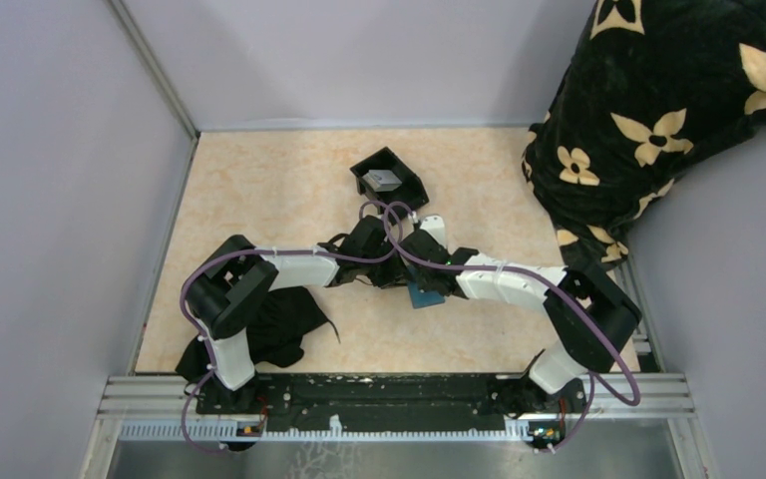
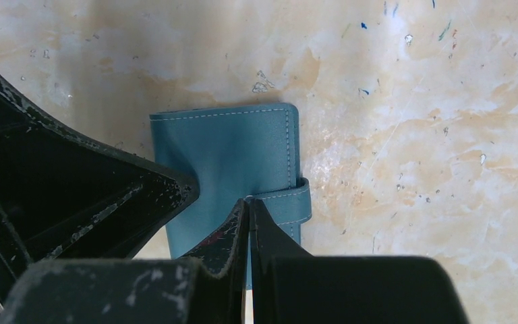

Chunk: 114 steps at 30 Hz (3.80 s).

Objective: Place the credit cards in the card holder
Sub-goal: Close the card holder at the center of the board.

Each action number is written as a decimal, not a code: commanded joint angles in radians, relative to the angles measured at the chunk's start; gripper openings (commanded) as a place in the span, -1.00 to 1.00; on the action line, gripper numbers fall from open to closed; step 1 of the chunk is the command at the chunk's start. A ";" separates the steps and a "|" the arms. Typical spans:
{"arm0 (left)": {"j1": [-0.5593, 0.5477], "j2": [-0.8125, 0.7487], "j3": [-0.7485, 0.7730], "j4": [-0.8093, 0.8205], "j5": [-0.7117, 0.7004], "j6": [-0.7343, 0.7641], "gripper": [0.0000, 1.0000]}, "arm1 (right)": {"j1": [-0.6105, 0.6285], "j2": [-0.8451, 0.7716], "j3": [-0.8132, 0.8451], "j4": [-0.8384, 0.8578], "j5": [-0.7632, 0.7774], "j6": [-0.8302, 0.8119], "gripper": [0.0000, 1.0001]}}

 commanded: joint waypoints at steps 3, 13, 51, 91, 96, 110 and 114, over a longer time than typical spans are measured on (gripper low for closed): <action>-0.012 0.075 -0.030 -0.153 -0.050 0.025 -0.39 | -0.019 -0.040 0.038 0.001 0.018 -0.022 -1.00; -0.014 0.076 -0.029 -0.154 -0.050 0.026 -0.39 | -0.022 -0.022 0.055 0.008 0.005 -0.027 -1.00; -0.017 0.076 -0.021 -0.162 -0.056 0.026 -0.39 | -0.004 0.001 -0.004 0.027 -0.018 -0.008 -1.00; -0.032 0.084 -0.009 -0.166 -0.058 0.018 -0.41 | 0.039 0.037 0.002 0.042 -0.025 0.021 -1.00; -0.034 0.083 -0.007 -0.165 -0.058 0.018 -0.40 | 0.044 0.039 -0.013 0.044 -0.024 0.032 -1.00; -0.035 0.086 -0.001 -0.177 -0.064 0.020 -0.40 | 0.070 -0.008 -0.111 0.052 0.000 0.095 -1.00; -0.037 0.085 0.004 -0.182 -0.069 0.019 -0.40 | 0.071 -0.032 -0.141 0.060 0.011 0.110 -1.00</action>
